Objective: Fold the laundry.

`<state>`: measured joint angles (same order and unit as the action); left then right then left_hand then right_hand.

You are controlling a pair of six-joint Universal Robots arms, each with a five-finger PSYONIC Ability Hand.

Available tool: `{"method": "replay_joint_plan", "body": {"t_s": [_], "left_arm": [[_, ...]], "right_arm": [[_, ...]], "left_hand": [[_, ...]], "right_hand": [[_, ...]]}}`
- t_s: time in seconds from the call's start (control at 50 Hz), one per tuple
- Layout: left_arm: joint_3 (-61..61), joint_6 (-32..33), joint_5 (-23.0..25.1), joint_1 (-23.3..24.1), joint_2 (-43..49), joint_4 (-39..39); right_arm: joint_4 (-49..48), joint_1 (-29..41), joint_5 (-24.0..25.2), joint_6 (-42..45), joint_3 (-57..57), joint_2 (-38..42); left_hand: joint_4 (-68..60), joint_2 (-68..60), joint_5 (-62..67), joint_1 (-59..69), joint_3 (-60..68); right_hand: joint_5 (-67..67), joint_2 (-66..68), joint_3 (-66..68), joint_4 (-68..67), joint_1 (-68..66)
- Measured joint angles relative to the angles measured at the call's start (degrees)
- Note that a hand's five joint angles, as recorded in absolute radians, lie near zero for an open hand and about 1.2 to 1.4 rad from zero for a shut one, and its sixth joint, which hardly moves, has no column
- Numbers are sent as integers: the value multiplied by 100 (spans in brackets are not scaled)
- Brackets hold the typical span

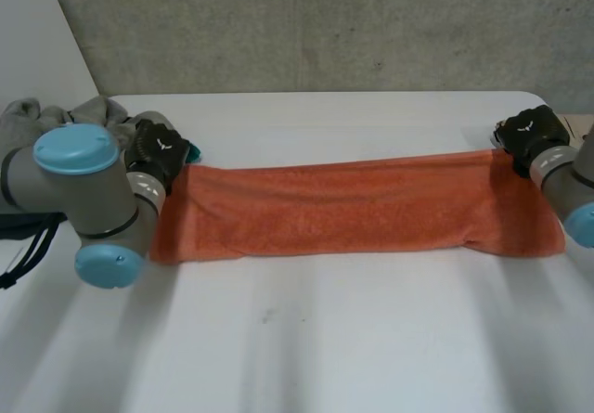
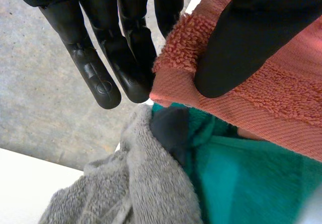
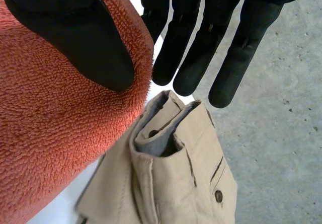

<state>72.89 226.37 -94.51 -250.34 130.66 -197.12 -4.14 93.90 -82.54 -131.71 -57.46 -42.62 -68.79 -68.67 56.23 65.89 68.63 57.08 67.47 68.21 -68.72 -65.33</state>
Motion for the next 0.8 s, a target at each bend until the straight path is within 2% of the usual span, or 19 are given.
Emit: {"method": "replay_joint_plan", "body": {"t_s": [0.08,0.12,0.14,0.16,0.2,0.22,0.24,0.36,0.44,0.52,0.62,0.64,0.68,0.8], "left_arm": [[-425,-2,4,31,315,-45],[-619,-3,11,62,465,-88],[-694,-1,13,83,525,-105],[-754,2,15,104,573,-121],[-840,3,12,152,643,-145],[-878,0,5,191,668,-159],[-893,-5,-2,221,676,-166],[-706,-40,-59,374,411,-161],[-279,-90,-72,422,-144,-147],[264,-253,-60,435,-764,-132],[932,-627,-16,432,-1408,-147],[932,-627,-16,432,-1408,-147],[1208,-830,7,437,-1615,-162],[1470,-1065,31,517,-1744,-182]], "right_arm": [[13,78,-213,13,709,546],[27,100,-308,12,1007,762],[45,130,-394,8,1267,946],[61,156,-441,2,1409,1041],[88,224,-529,-24,1643,1184],[106,277,-578,-57,1763,1242],[119,310,-605,-87,1809,1254],[243,427,-654,-500,1591,808],[502,328,-413,-913,820,-93],[923,-18,93,-1184,-178,-1014],[1478,-661,835,-1274,-1402,-1746],[1478,-661,835,-1274,-1402,-1746],[1617,-967,1156,-1255,-1920,-1909],[1348,-1438,1646,-1184,-2628,-1941]], "left_hand": [[0,0,0,0,0],[450,532,-311,-389,-434],[771,753,-623,-732,-755],[2233,2343,-2064,-2422,-2194],[3697,3798,-3521,-4104,-3753],[4921,4871,-4665,-5179,-4825],[5496,5472,-5182,-5503,-5419],[5720,5687,-5361,-5513,-5654],[5720,5687,-5361,-5513,-5654],[5720,5687,-5361,-5513,-5655],[5720,5687,-5361,-5513,-5655],[5720,5687,-5361,-5513,-5655],[5720,5687,-5361,-5513,-5654],[5720,5687,-5361,-5513,-5655]], "right_hand": [[-31,-37,-58,68,4],[-933,-1092,-1008,1034,961],[-2233,-2423,-2398,2302,2261],[-3290,-3352,-3298,3315,3192],[-4686,-4747,-4690,4716,4568],[-5190,-5252,-5251,5285,5066],[-5290,-5353,-5370,5400,5154],[-5457,-5523,-5600,5655,5253],[-5457,-5523,-5599,5655,5253],[-5457,-5523,-5600,5655,5253],[-5260,-5360,-5418,5466,5130],[-5260,-5360,-5418,5466,5130],[-4780,-4861,-4938,4986,4664],[-4506,-4741,-4734,4770,4438]]}}
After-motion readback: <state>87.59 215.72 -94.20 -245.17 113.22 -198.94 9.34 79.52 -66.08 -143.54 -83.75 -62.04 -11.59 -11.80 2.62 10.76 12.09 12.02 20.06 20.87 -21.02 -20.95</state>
